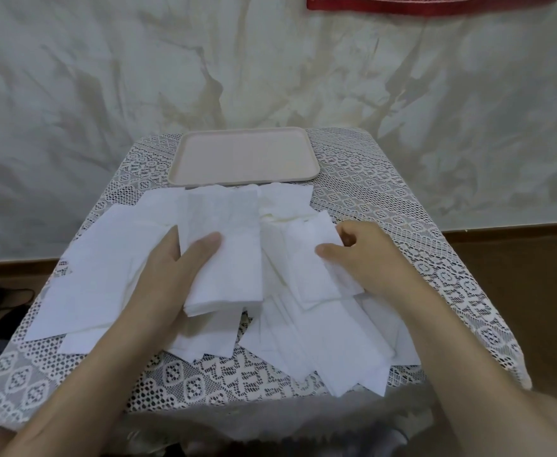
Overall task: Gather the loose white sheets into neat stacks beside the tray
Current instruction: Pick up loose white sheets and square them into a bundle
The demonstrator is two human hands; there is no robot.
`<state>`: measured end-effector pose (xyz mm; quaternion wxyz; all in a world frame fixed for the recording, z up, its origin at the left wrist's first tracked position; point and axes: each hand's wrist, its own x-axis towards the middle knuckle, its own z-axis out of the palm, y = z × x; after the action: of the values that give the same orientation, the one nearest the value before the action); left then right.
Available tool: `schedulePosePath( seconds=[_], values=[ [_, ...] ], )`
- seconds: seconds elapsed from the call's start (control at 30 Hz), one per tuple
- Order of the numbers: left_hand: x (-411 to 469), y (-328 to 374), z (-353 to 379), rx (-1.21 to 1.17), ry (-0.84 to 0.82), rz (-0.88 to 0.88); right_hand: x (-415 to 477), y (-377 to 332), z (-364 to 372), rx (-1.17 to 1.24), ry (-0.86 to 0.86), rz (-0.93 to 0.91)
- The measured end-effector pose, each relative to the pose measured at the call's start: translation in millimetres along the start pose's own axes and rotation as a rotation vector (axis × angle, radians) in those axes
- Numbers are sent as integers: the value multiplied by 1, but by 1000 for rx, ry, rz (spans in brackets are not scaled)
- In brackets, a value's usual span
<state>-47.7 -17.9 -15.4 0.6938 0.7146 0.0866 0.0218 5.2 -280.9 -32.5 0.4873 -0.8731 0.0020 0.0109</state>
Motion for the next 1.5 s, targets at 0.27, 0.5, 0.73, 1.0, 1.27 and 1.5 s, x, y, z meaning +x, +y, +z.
schedulePosePath(
  seconds=[0.27,0.5,0.73,1.0,1.27,1.5],
  values=[
    [0,-1,0,9,6,2,-3,4,-2,25,-31,45],
    [-3,1,1,22,14,-6,-5,-5,-1,116,-93,56],
    [-4,4,0,32,-16,9,-17,-12,-25,259,-100,49],
    [-4,2,1,20,-25,18,-44,-1,-29,-118,-284,84],
    [-6,3,-2,33,-34,27,-41,-6,-25,-101,-260,45],
    [0,5,-13,-6,-9,27,-18,-18,-7,236,-54,12]
  ],
)
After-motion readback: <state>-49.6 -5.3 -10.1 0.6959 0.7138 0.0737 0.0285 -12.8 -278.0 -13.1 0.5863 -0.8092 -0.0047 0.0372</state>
